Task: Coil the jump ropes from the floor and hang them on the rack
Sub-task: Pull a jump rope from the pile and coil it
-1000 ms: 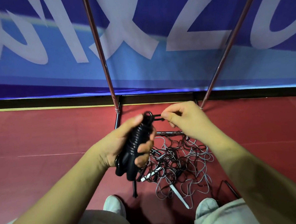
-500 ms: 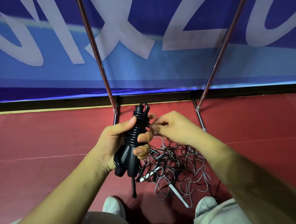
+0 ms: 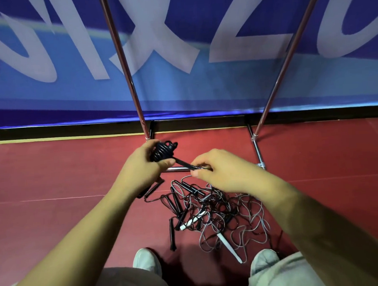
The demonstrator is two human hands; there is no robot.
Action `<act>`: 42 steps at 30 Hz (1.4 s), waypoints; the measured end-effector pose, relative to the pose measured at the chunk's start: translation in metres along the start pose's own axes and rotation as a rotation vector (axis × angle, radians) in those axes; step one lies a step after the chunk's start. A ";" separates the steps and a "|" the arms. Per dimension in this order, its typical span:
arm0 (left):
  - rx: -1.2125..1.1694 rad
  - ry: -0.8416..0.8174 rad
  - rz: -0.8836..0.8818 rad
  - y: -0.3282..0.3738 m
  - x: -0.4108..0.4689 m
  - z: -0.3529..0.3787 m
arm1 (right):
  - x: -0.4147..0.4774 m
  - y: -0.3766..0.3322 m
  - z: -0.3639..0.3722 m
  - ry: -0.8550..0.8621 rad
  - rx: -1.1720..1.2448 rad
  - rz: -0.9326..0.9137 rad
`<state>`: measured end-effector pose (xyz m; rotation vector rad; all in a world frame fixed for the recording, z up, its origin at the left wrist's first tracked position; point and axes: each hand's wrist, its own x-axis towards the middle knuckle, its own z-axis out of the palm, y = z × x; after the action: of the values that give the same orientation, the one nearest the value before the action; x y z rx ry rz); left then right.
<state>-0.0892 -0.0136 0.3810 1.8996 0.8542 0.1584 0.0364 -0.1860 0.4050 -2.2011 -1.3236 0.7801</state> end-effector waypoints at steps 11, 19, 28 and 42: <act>0.746 -0.459 0.350 -0.012 -0.013 0.027 | -0.006 0.000 -0.004 0.046 -0.152 -0.113; 0.026 -0.642 0.354 0.007 -0.028 0.017 | -0.001 0.013 -0.015 0.106 0.364 0.029; -0.621 -0.412 0.042 0.021 -0.026 0.018 | -0.001 0.022 -0.018 0.065 0.386 0.094; -0.697 -0.171 -0.088 0.016 -0.012 0.001 | -0.005 0.023 -0.030 0.135 0.078 0.036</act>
<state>-0.0895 -0.0254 0.3970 1.2020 0.6508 0.2049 0.0692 -0.2030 0.4140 -2.1801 -1.1718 0.6716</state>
